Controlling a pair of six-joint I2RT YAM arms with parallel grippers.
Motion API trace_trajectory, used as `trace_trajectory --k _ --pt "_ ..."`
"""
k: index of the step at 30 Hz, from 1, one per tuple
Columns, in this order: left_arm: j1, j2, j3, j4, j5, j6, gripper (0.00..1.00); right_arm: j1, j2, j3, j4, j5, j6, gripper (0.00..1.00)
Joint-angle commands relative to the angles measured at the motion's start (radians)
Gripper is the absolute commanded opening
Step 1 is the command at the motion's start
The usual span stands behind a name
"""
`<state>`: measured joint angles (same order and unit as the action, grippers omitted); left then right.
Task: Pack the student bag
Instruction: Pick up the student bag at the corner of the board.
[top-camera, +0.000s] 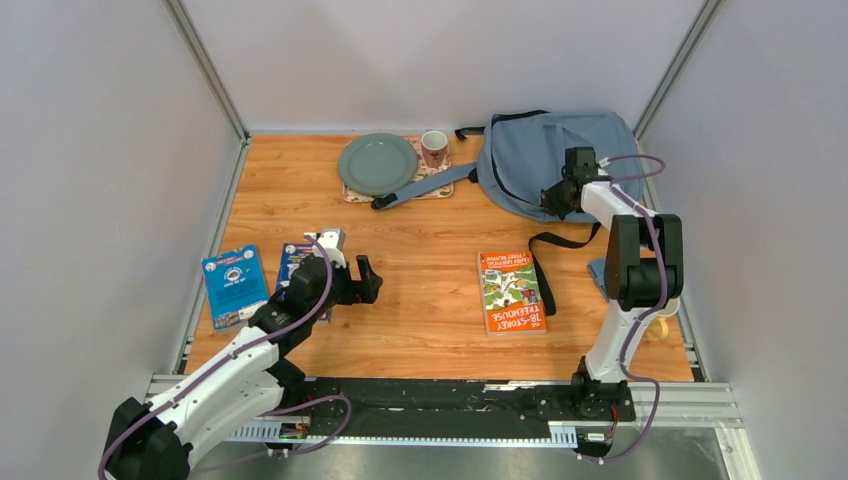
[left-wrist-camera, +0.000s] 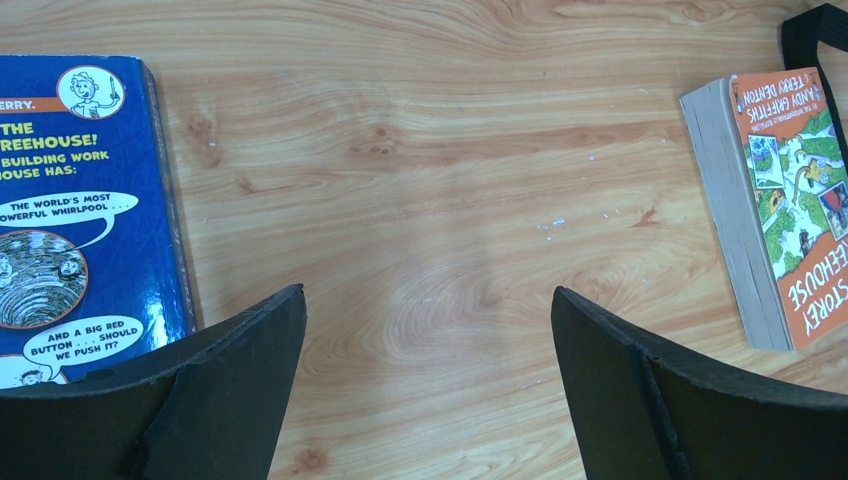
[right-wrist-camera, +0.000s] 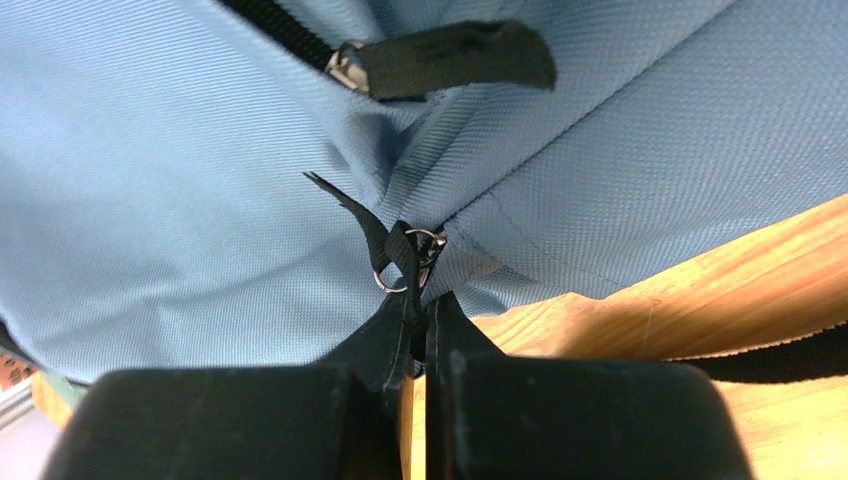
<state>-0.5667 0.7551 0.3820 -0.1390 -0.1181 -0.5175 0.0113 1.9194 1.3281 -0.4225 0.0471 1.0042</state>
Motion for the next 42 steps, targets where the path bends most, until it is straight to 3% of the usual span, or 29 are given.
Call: trace_trajectory --k 1,6,11,20,29,32,35,42 --pt "0.005 -0.005 0.005 0.010 -0.008 0.013 0.99 -0.001 -0.149 0.098 0.071 -0.020 -0.139 0.00" --pt "0.005 -0.008 0.008 0.012 -0.005 0.010 0.99 -0.002 -0.273 0.175 0.024 -0.007 -0.229 0.00" --pt "0.005 -0.020 0.005 0.006 -0.018 -0.007 0.99 -0.002 -0.431 0.146 0.008 -0.006 -0.257 0.00" --pt "0.005 -0.062 0.015 -0.007 -0.022 -0.003 0.99 -0.002 -0.666 -0.016 0.079 -0.167 -0.225 0.00" --pt "0.005 -0.145 0.014 0.010 0.012 -0.026 0.99 -0.002 -0.708 -0.109 0.237 -0.393 -0.147 0.00" --pt "0.005 -0.151 0.023 0.007 0.020 -0.026 0.99 -0.004 -0.675 -0.054 0.263 -0.440 -0.142 0.00" --pt "0.005 -0.151 0.034 -0.010 0.018 -0.021 0.99 -0.045 -0.616 0.107 0.183 -0.408 -0.196 0.00" --pt "0.005 -0.154 0.051 -0.011 0.008 -0.015 0.99 -0.149 -0.418 0.463 0.096 -0.533 -0.158 0.00"
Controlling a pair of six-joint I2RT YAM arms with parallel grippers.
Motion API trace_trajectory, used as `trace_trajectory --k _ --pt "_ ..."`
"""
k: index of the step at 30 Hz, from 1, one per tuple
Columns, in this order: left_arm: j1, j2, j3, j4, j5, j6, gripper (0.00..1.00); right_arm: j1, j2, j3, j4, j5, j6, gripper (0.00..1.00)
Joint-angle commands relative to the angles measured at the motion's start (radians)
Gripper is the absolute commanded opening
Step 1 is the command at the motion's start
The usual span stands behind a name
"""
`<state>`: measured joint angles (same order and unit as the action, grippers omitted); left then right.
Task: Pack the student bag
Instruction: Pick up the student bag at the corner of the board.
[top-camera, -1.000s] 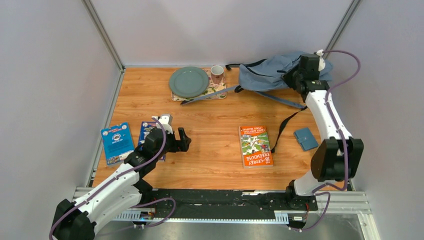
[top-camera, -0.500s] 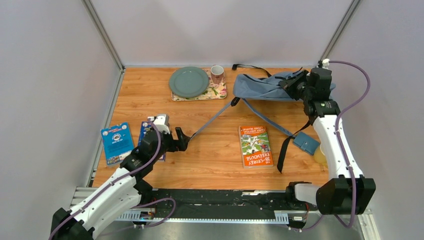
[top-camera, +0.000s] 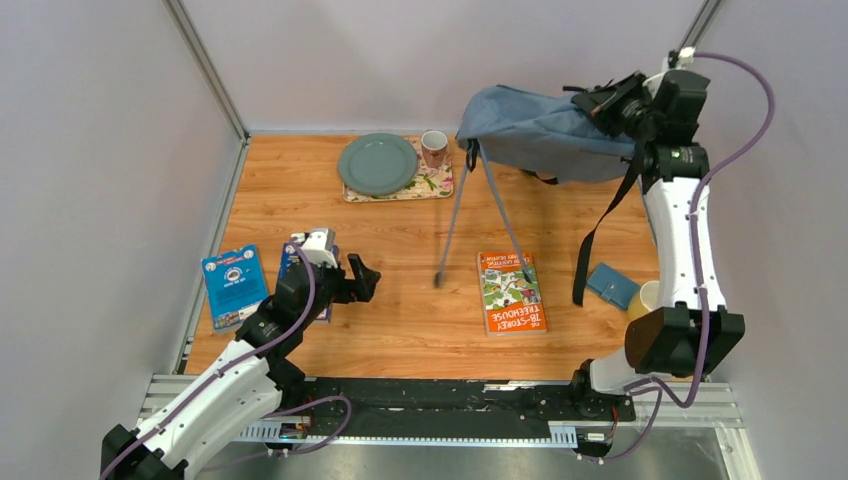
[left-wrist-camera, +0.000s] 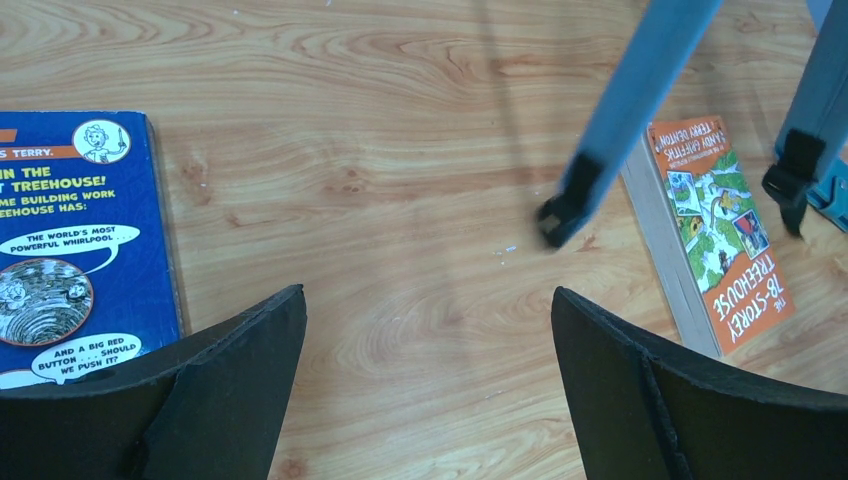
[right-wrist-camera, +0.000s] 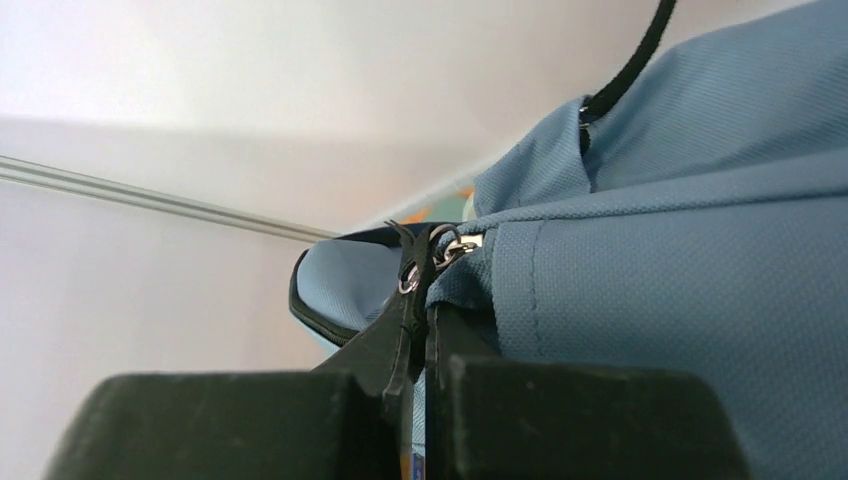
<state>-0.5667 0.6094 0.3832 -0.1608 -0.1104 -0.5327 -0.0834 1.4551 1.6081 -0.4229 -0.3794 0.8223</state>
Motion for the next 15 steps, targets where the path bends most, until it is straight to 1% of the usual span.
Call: trace_trajectory --k 1,4,6,8,13,14,15 --pt "0.005 -0.004 0.052 0.010 0.002 0.002 0.99 -0.079 0.069 0.234 0.095 -0.125 0.032 0.00" --pt "0.005 0.016 0.072 0.009 0.000 0.010 0.99 -0.108 0.109 0.275 0.093 -0.136 0.037 0.00" --pt "0.005 0.029 0.085 0.010 0.005 0.013 0.99 -0.118 0.134 0.329 0.087 -0.180 0.035 0.00" --pt "0.005 0.036 0.082 0.018 0.011 0.010 0.99 -0.122 0.140 0.372 0.055 -0.182 0.002 0.00" --pt "0.005 0.043 0.066 0.038 0.021 0.002 0.99 -0.121 0.111 0.371 0.061 -0.216 -0.057 0.00" --pt "0.005 0.039 0.065 0.041 0.025 0.002 0.99 -0.122 0.119 0.390 0.050 -0.216 -0.060 0.00" --pt "0.005 0.041 0.066 0.043 0.026 -0.001 0.99 -0.124 0.134 0.470 0.033 -0.208 -0.060 0.00"
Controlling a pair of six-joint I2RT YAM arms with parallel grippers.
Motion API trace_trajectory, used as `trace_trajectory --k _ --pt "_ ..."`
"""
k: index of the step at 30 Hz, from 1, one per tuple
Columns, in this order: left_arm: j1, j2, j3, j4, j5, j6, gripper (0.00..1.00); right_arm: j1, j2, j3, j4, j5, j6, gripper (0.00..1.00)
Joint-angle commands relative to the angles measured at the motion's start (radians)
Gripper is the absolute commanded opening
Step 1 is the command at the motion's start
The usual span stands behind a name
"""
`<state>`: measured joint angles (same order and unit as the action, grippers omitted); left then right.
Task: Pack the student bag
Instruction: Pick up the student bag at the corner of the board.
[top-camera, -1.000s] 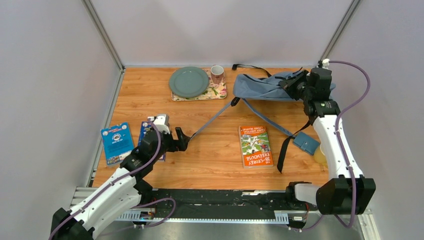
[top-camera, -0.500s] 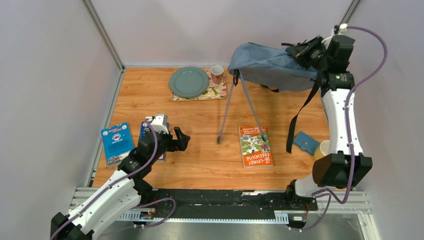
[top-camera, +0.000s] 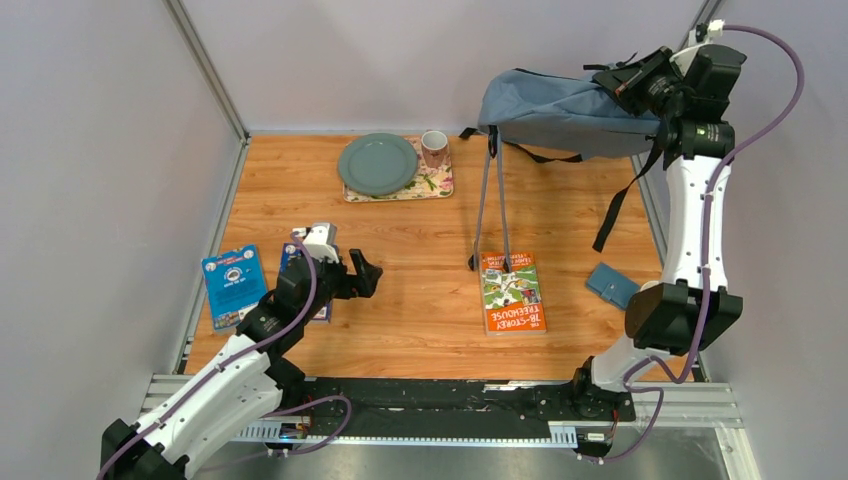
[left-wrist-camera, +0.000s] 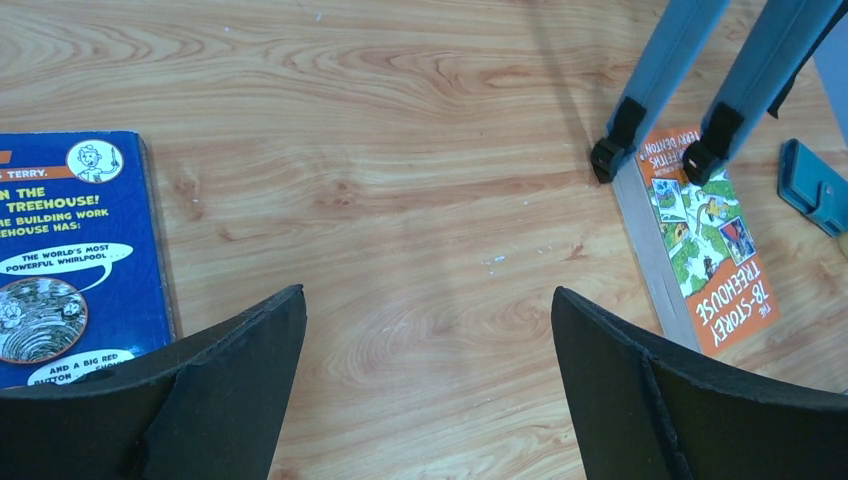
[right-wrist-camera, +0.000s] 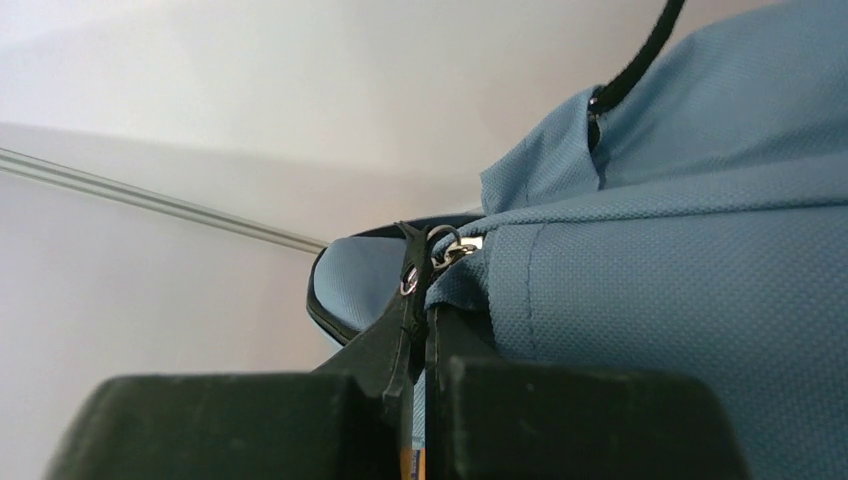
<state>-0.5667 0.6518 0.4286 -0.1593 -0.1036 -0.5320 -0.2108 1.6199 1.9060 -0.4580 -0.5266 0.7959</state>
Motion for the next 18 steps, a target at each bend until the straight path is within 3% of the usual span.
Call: trace_trajectory --k 1,4,7,11,14,18 --pt "0.005 -0.001 0.021 0.041 0.022 -0.002 0.99 -0.002 0.009 0.221 0.023 -0.059 -0.034 0.00" --pt "0.005 -0.003 0.024 0.043 0.028 -0.003 0.99 -0.013 0.087 0.469 -0.063 -0.055 -0.027 0.00" --pt "0.005 -0.006 0.029 0.035 0.021 -0.002 0.99 -0.036 0.175 0.594 -0.052 -0.067 0.023 0.00" --pt "0.005 -0.007 0.052 0.011 0.008 0.009 0.99 -0.067 0.202 0.570 -0.014 -0.107 0.063 0.00" --pt "0.004 -0.011 0.052 0.010 -0.001 0.015 0.99 -0.067 0.143 0.443 0.004 -0.055 -0.017 0.00" --pt "0.005 -0.001 0.033 0.030 0.010 0.004 0.99 -0.064 0.098 0.393 -0.022 -0.055 -0.132 0.00"
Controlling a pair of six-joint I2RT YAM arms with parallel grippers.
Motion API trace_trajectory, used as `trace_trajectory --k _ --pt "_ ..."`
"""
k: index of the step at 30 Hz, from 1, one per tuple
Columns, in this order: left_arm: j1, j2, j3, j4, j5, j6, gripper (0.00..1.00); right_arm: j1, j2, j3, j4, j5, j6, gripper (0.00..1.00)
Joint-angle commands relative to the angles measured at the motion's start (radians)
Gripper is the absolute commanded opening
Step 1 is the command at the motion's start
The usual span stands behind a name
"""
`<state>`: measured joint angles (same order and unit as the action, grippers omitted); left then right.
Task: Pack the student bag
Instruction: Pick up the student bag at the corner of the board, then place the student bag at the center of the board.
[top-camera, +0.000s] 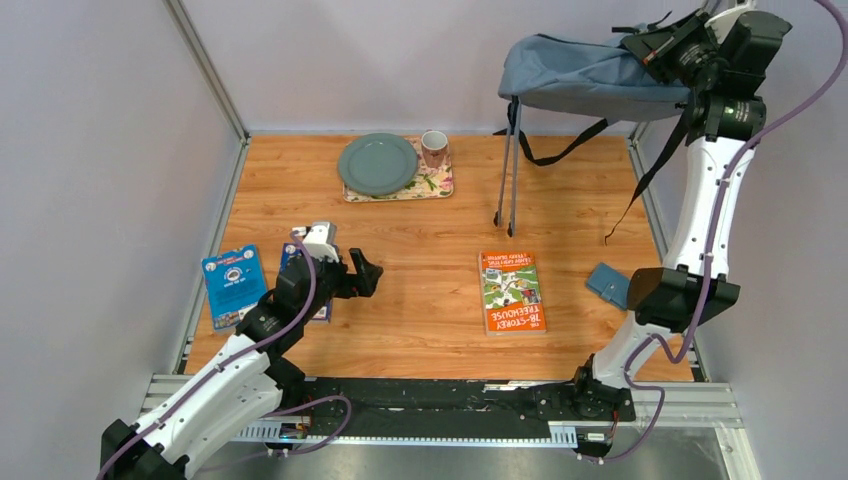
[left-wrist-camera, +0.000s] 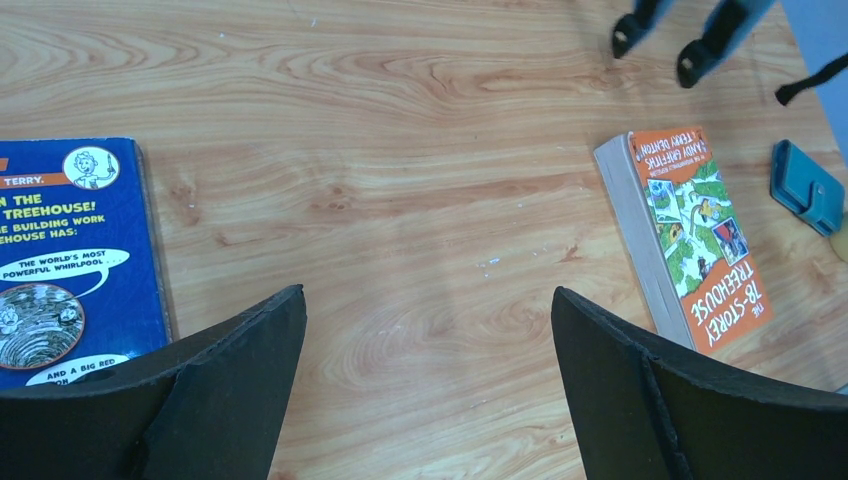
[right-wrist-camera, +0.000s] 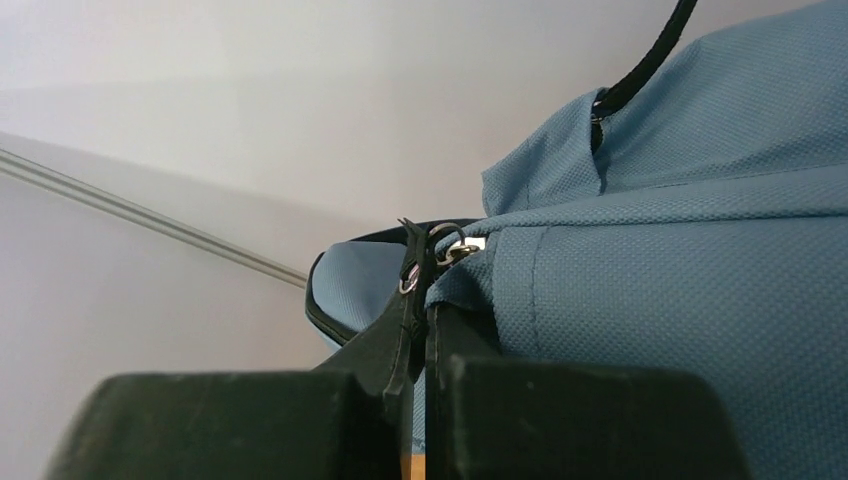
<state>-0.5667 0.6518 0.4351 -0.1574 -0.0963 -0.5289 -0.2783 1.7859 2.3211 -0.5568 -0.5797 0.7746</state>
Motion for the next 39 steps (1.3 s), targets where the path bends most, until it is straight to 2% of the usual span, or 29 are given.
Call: trace_trajectory --k 1,3,5,7,9,11,14,15,17,21,24,28,32,34,35,39 --pt "0.005 0.008 0.021 0.035 0.007 -0.002 0.99 0.013 -0.078 -0.028 0.048 -0.002 -0.156 0.00" --pt "0.005 0.017 0.013 0.062 0.027 -0.016 0.99 0.027 -0.098 -0.096 0.061 -0.017 -0.161 0.00" --pt "0.005 0.034 0.008 0.085 0.046 -0.025 0.99 0.102 -0.131 -0.137 0.071 -0.028 -0.217 0.00" --pt "0.005 0.046 0.005 0.093 0.064 -0.034 0.99 0.224 -0.143 -0.189 0.008 0.027 -0.296 0.00" --pt "0.005 0.048 -0.001 0.098 0.066 -0.039 0.99 0.307 -0.187 -0.273 0.024 0.088 -0.324 0.00" --pt "0.005 0.043 -0.007 0.091 0.064 -0.039 0.99 0.372 -0.258 -0.448 0.099 0.109 -0.304 0.00" --pt "0.005 0.019 -0.013 0.078 0.047 -0.031 0.99 0.428 -0.360 -0.717 0.190 0.239 -0.278 0.00" --pt "0.005 0.006 -0.013 0.075 0.032 -0.031 0.99 0.438 -0.438 -0.780 0.219 0.280 -0.258 0.00" --pt "0.005 -0.006 -0.024 0.076 0.018 -0.034 0.99 0.458 -0.505 -0.942 0.293 0.287 -0.229 0.00" --pt "0.005 -0.033 -0.059 0.119 0.001 -0.065 0.99 0.527 -0.624 -1.149 0.320 0.340 -0.204 0.00" --pt "0.005 -0.050 -0.099 0.185 0.013 -0.098 0.99 0.625 -0.695 -1.302 0.357 0.400 -0.170 0.00" --pt "0.005 -0.040 -0.124 0.222 0.041 -0.123 0.99 0.729 -0.749 -1.463 0.360 0.535 -0.106 0.00" --pt "0.004 -0.006 -0.081 0.164 0.055 -0.128 0.99 0.786 -0.813 -1.624 0.405 0.670 0.041 0.00" --pt "0.005 0.005 -0.052 0.077 0.044 -0.147 0.99 0.807 -0.847 -1.689 0.414 0.688 0.074 0.00" --pt "0.005 0.005 -0.052 0.047 0.011 -0.227 0.99 0.817 -0.856 -1.712 0.417 0.702 0.093 0.00" --pt "0.005 -0.052 -0.163 0.126 0.113 -0.330 0.99 0.843 -0.835 -1.767 0.460 0.667 0.107 0.00"
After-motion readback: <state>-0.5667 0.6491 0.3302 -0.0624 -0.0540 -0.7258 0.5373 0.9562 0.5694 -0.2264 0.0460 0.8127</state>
